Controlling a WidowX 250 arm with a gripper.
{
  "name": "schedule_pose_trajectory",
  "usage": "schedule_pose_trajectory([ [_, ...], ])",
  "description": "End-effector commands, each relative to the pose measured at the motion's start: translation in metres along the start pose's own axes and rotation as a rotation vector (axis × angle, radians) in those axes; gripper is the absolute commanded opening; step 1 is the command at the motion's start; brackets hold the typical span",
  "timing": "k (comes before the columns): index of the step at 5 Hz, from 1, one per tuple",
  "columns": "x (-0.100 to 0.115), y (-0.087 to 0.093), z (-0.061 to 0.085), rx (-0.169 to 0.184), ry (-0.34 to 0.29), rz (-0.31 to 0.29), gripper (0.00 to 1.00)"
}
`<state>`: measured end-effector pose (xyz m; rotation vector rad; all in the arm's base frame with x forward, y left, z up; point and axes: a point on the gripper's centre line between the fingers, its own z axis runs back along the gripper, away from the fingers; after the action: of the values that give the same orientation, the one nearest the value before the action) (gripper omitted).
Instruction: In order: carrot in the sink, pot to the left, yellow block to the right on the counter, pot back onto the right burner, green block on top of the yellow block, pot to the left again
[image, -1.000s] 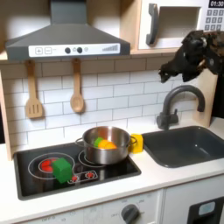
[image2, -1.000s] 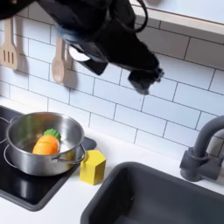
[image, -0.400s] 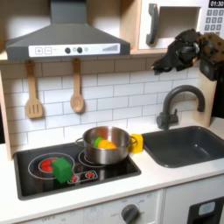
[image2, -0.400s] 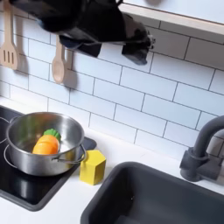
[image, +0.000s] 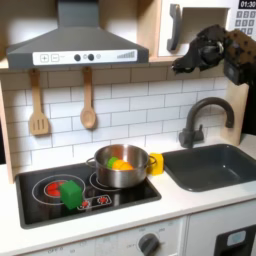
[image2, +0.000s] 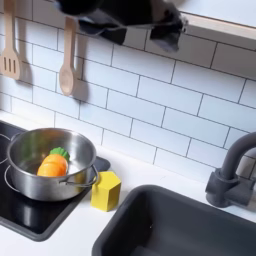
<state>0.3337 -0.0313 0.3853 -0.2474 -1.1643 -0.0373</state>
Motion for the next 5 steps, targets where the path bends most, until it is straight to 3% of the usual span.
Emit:
schedule_pose_trajectory([
  [1, 0.011, 0.002, 0.0, 0.004, -0.034, 0.002, 1.0],
  [2, 0.017, 0.004, 0.002, 0.015, -0.06, -0.007, 1.0],
  [3, 0.025, 0.01, 0.005, 0.048, -0.168, -0.017, 1.0],
  [5, 0.032, 0.013, 0.006, 0.059, -0.214, -0.005, 1.0],
])
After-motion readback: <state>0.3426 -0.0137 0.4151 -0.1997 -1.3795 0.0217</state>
